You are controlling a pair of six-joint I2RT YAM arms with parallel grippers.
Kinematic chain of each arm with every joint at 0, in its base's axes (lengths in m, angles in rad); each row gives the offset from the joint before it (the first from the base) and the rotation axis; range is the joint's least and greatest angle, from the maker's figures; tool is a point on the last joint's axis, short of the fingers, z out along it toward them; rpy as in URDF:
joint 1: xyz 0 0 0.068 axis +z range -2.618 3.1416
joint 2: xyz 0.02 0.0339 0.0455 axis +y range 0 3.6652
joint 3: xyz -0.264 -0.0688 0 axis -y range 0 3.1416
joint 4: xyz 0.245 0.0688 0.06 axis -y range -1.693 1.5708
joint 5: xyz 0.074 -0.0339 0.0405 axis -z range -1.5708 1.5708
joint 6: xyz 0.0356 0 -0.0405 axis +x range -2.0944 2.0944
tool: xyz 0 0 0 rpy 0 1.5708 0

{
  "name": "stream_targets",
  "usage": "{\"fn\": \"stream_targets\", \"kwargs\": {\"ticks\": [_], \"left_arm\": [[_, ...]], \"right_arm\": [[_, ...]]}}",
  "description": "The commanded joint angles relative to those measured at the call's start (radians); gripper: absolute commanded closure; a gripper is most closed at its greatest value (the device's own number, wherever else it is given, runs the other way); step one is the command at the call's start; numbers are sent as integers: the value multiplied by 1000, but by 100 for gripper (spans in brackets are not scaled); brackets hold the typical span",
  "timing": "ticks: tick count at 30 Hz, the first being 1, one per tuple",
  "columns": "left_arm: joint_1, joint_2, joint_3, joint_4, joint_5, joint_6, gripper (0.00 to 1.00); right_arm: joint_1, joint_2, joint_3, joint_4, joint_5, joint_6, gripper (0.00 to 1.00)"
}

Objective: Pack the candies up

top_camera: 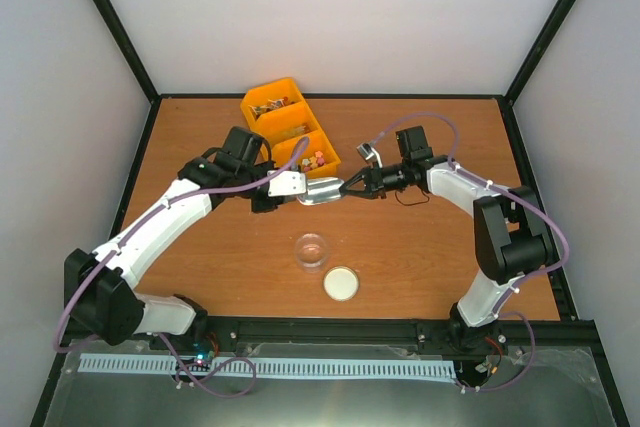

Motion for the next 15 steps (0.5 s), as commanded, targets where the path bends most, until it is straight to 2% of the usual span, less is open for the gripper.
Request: {"fn": "stream_targets", "kwargs": {"ticks": [1,7,10,13,15], "left_arm": [[-4,-1,-22,38,-24,36,72],[4,-5,-28,78,44,-35,75],[52,-2,-4,110,150,-97,74],[118,-4,15,163,294,-165,73],[125,-7,1,190,329,-157,72]], "right_arm": [[-4,7,-17,40,-44,27,97],[-4,25,-21,71,-90,49,97],[-11,42,-8,30,-99,10,97],[-28,56,-2,53,-128,44,97],[-33,59,11,41,-138,42,97]]}}
